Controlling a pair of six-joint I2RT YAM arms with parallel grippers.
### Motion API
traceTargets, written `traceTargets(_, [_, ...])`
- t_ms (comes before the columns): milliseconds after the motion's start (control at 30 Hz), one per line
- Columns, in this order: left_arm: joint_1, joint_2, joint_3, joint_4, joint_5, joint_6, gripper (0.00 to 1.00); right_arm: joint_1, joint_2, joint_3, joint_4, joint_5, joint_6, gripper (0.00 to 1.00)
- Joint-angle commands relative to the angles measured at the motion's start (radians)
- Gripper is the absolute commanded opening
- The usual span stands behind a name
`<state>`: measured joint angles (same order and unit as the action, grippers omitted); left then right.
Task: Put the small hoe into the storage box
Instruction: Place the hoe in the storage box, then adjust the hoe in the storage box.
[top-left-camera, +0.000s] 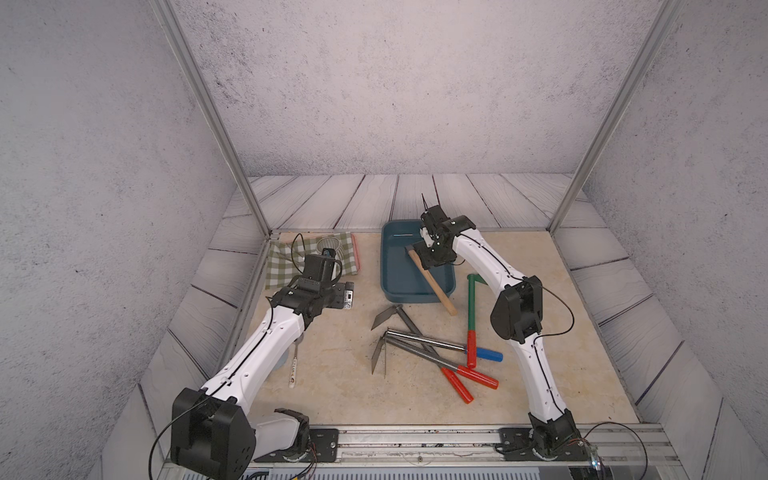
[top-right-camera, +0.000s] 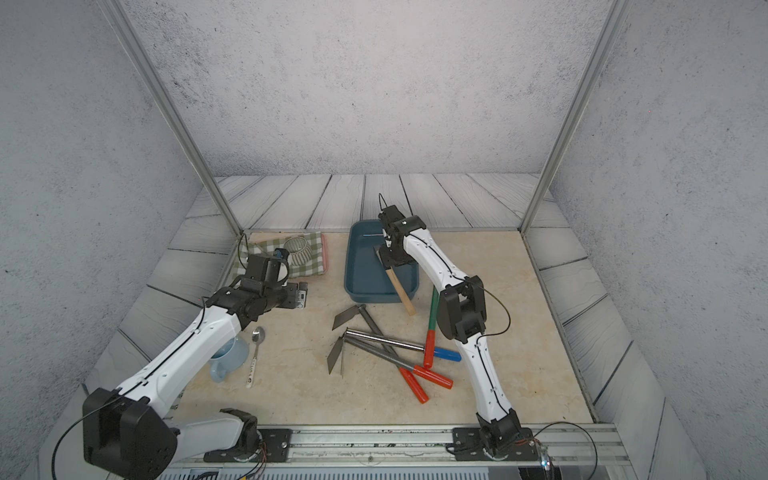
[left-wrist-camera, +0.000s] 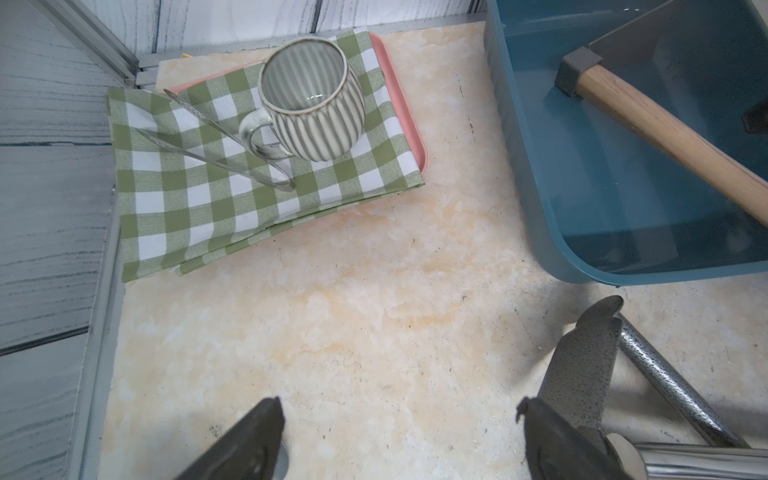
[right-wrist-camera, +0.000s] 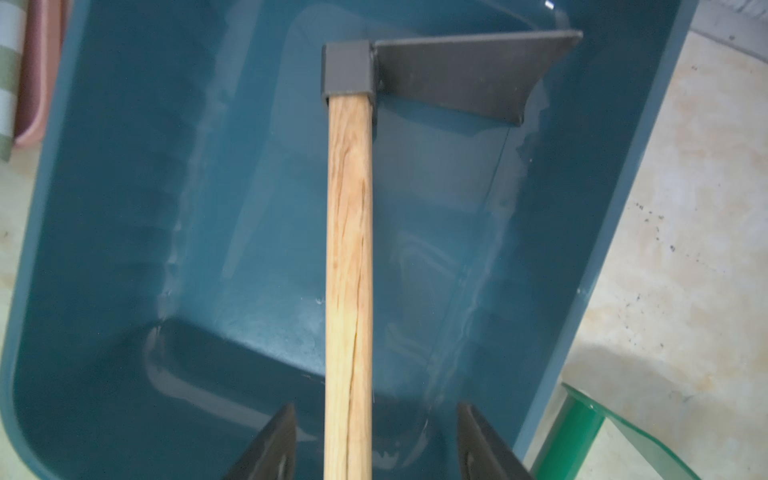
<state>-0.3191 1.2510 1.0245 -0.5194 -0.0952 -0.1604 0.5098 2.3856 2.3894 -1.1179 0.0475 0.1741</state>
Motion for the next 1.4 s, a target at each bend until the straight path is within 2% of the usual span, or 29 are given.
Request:
traceTargets(0, [-0.009,-0.001,-0.009,-0.009,0.005,0.006,0.93,0.016,-0.015,-0.033,-0.063,-0.003,-0.008,0.64])
traceTargets(233, [-0.009,-0.001,-0.009,-0.008,0.006,0.007,0.92,0.030,-0.011,-0.071,-0.072,0.008,0.001,0.64])
traceTargets(867, [-0.009,0.004,-0.009,-0.008,0.011,0.005,0.92,0.038,0.060,-0.026,-0.155,0.023,0.029,0.53])
traceTargets(1033, [-0.009,0.004,-0.009,-0.009,0.010,0.005,0.92,0.038,0.064,-0.029,-0.149,0.028,0.030,0.45])
traceTargets(1167, [-0.009,0.007,-0.008,-0.009,0.009,0.005,0.92,0.038,0.061,-0.021,-0.141,0.039,0.035,0.29])
traceTargets(1233, [-0.008,0.008,-0.008,-0.009,0.012,0.004,0.92,0.040,0.052,-0.016,-0.129,0.050,0.043,0.16])
traceTargets(1367, [-0.011,0.009,-0.009,-0.008,0.013,0.004,0.92,0.040,0.044,0.011,-0.102,0.042,0.059,0.07])
